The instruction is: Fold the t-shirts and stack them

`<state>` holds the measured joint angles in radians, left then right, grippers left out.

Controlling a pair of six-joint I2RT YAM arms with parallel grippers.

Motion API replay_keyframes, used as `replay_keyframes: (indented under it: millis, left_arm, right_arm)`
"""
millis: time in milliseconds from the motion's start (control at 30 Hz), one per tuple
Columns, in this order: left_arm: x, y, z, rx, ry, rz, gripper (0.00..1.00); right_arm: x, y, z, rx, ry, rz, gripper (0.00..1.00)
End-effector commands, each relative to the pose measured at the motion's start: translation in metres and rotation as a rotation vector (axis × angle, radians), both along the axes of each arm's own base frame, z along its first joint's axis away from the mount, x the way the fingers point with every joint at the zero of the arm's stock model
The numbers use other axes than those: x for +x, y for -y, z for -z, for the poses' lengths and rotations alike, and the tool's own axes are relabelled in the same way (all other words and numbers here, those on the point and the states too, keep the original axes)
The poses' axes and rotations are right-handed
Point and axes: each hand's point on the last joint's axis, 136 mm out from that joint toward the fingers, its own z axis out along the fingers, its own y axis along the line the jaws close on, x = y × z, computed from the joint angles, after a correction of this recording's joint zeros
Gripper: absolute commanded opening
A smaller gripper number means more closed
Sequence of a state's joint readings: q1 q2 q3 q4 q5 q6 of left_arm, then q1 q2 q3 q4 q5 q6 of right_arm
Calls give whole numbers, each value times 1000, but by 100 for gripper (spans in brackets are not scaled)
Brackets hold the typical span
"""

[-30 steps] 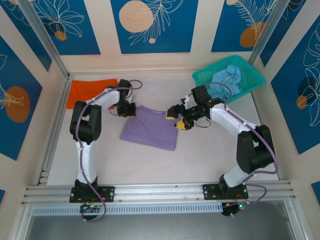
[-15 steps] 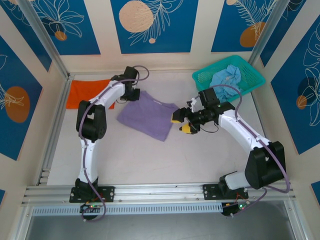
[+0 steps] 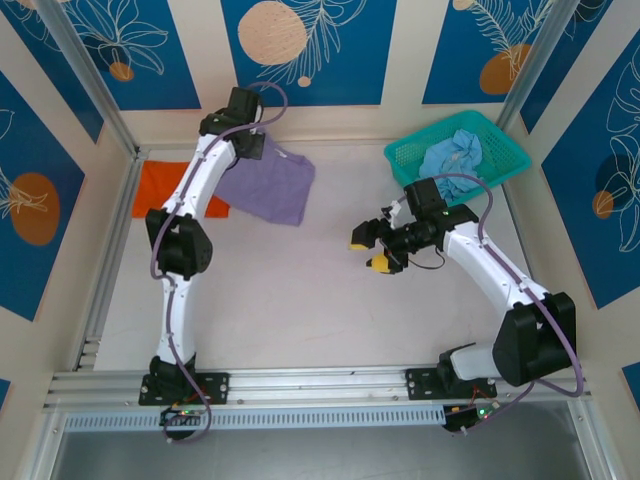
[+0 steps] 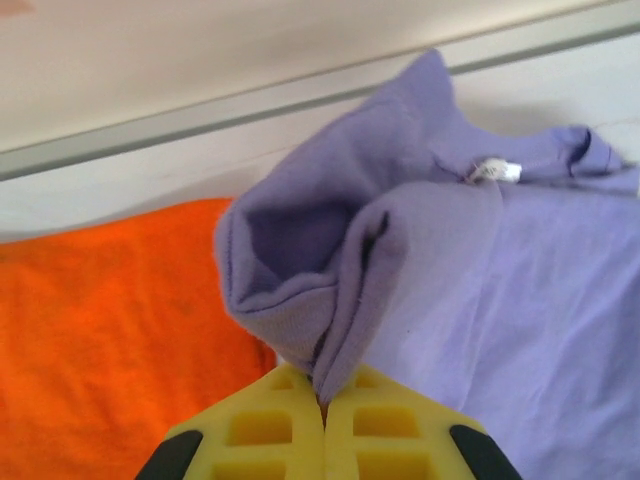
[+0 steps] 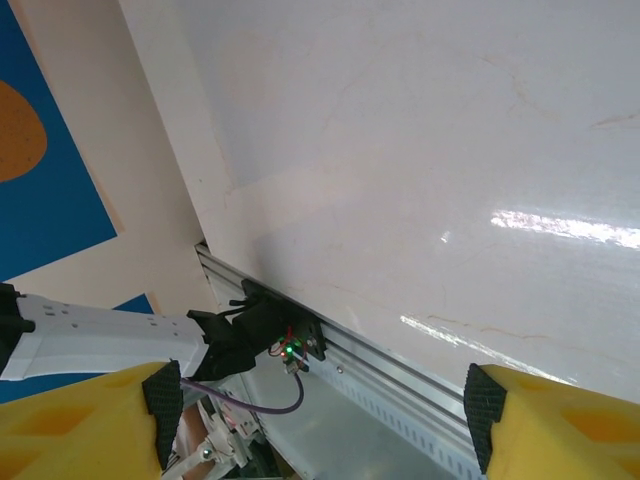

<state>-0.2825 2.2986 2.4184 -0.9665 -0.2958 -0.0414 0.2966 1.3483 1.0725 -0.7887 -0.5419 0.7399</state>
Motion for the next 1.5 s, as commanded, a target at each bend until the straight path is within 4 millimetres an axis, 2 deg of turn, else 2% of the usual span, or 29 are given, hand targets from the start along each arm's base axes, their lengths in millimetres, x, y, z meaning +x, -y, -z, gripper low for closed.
replay_keyframes:
  millis: [0, 100, 233, 500, 767, 1033, 1133, 1267, 1467]
  left_arm:
    - [-1, -25, -1, 89, -26, -13, 0]
    - [-1, -34, -8, 57, -26, -14, 0]
    - [-2, -47, -28, 39, -1, 3, 0]
    - [-8, -90, -59, -19, 45, -37, 0]
    - [-13, -106, -95, -113, 116, -6, 0]
    - [-25, -125, -111, -169, 128, -36, 0]
    - [-25, -138, -110, -165, 127, -58, 0]
    - [-23, -153, -96, -183, 101, -74, 0]
    - [-7, -178, -51, -183, 32, -114, 0]
  right_arm:
    - [-8, 4, -9, 4, -19, 14, 77]
    - [-7, 3, -9, 8, -24, 17, 76]
    - [-5, 2, -7, 9, -36, 15, 76]
    - [1, -5, -3, 4, -56, -9, 76]
    - [7, -17, 1, -11, -79, -52, 76]
    - [14, -30, 2, -26, -89, -98, 75]
    - [17, -34, 2, -28, -91, -109, 75]
    - [19, -38, 2, -32, -96, -122, 75]
    - [20, -41, 2, -44, -111, -128, 75]
